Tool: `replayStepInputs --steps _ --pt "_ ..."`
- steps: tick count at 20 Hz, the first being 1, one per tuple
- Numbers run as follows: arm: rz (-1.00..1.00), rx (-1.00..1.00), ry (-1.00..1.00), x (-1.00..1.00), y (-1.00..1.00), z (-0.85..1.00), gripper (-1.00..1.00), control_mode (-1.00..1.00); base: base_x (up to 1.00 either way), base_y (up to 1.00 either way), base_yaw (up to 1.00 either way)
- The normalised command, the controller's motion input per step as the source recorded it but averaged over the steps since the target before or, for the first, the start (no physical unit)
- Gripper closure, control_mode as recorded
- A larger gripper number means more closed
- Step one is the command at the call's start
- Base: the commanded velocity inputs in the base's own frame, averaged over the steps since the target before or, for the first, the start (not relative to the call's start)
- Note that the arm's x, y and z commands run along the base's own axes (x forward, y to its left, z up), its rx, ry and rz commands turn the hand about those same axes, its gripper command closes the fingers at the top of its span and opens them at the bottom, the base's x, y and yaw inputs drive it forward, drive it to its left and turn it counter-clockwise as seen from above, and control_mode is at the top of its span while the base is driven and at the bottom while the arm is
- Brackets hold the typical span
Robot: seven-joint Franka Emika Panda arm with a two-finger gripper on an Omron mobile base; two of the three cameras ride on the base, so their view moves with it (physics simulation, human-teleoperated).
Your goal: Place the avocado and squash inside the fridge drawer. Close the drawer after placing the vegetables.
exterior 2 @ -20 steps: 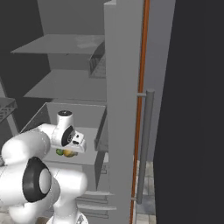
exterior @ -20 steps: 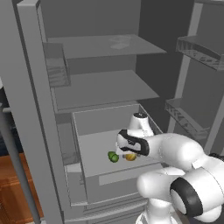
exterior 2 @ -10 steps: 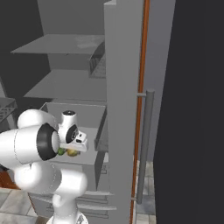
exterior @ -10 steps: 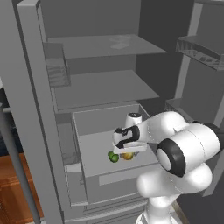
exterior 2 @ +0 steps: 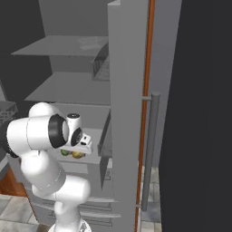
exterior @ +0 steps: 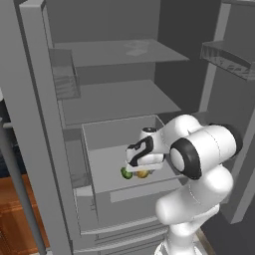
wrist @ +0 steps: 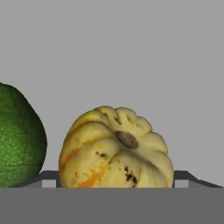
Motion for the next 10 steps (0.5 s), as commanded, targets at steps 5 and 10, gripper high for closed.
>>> replayStepInputs --steps 5,10 --pt "0.0 0.0 0.0 0.0 0.0 -0.02 -1.0 -1.0 0.0 0.0 0.0" --pt "0.0 0.0 0.0 -0.01 0.0 0.31 -1.0 -1.0 0.0 0.0 0.0"
